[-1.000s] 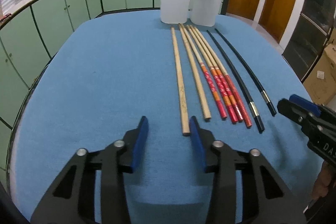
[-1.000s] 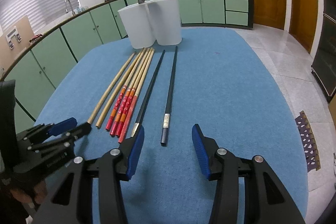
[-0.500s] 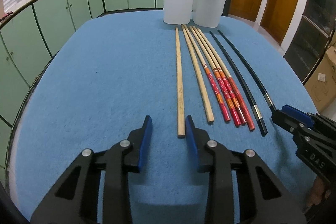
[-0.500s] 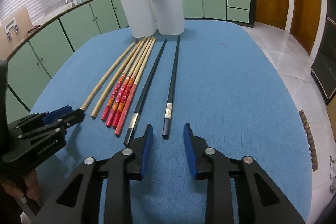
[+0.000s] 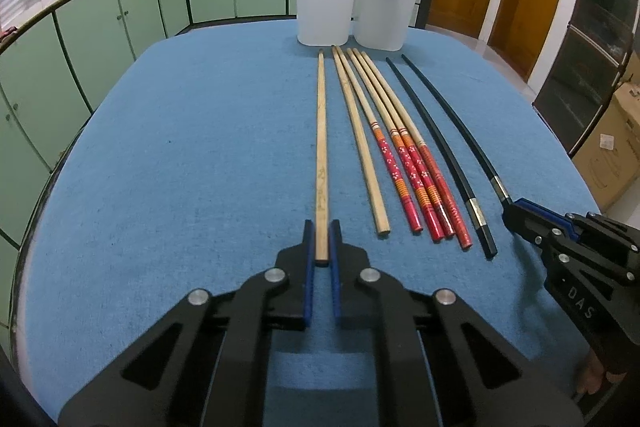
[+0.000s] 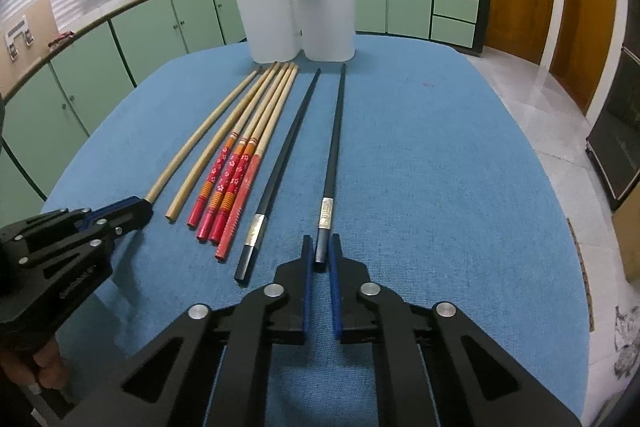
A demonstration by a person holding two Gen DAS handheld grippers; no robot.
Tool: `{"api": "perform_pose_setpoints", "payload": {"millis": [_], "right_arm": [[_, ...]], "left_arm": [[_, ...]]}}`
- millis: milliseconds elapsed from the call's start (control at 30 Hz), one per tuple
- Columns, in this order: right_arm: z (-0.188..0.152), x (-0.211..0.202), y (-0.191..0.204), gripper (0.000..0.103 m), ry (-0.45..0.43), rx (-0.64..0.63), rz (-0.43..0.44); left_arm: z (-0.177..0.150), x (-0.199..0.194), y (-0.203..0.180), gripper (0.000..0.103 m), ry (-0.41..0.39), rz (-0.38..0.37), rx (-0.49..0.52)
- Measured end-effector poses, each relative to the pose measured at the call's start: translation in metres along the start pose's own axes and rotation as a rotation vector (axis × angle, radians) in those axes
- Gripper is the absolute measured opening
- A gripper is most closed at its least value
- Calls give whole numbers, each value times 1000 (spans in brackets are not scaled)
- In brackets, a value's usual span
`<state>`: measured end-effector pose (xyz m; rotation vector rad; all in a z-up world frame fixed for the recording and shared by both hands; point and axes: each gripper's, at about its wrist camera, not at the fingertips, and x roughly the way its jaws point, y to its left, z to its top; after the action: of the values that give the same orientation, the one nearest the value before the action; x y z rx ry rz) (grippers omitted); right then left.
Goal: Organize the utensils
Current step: 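Grasp a black chopstick with the right tool while the left tool grasps a wooden chopstick, then lift the black chopstick into the holder with the right tool while the left inserts the wooden one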
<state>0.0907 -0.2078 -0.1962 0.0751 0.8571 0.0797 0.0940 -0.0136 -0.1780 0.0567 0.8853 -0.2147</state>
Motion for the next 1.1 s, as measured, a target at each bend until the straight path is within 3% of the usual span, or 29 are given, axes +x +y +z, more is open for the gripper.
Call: {"api": "perform_pose_setpoints", "payload": {"millis": [233,733,1100], "right_arm": [[13,-28,-15,7,-55,30,7],[86,-110,-36,7,-254,0,37],[155,-114,-29,6,-242,-93,99]], "left_arm": [[13,-25,0,6,-43,0,26],[92,-120,7,6,-293,-33,56],[159,-123,11,6,-331,-88,60]]}}
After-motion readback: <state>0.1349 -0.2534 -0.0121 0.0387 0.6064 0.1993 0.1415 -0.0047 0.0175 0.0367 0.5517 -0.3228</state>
